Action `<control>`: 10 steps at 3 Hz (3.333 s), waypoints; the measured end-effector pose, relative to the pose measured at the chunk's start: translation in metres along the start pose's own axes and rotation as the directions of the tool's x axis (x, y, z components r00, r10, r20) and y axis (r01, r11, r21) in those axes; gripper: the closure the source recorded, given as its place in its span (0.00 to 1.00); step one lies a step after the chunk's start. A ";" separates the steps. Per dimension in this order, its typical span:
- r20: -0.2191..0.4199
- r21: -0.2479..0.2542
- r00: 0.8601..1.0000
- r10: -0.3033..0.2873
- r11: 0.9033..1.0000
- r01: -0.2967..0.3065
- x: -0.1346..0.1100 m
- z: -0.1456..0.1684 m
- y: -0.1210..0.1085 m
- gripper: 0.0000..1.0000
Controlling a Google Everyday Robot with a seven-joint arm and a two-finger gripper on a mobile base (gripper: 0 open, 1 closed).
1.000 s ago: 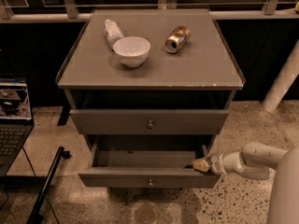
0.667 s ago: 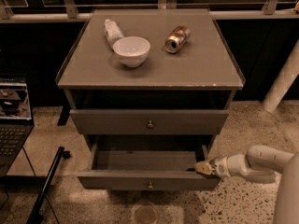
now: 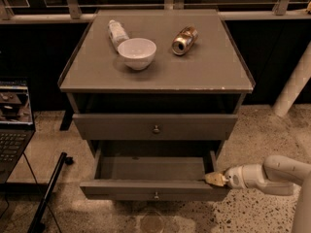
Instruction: Open middle drawer
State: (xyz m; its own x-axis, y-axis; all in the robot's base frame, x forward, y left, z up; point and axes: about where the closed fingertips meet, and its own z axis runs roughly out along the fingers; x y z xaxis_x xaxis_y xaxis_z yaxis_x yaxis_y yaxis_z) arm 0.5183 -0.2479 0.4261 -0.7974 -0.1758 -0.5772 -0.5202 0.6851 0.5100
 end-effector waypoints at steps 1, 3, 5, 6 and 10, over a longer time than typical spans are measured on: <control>0.026 -0.024 1.000 0.010 1.000 -0.010 0.001 -0.001 -0.002 1.00; -0.007 -0.040 0.999 0.042 0.998 -0.042 0.011 0.001 0.001 1.00; -0.013 -0.059 0.996 0.083 0.995 -0.084 0.025 -0.007 0.009 1.00; -0.013 -0.059 0.996 0.084 0.995 -0.084 0.024 -0.008 0.011 1.00; 0.185 -0.135 0.965 -0.189 0.967 0.215 -0.040 -0.084 0.089 0.82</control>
Offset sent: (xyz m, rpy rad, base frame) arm -0.0007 -0.0020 -0.0006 0.0315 -0.0055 -0.0048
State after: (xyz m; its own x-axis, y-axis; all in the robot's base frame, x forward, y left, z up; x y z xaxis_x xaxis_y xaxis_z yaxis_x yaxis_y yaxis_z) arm 0.4779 -0.2389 0.5479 -0.6146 -0.1681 -0.7707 -0.7159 0.5292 0.4554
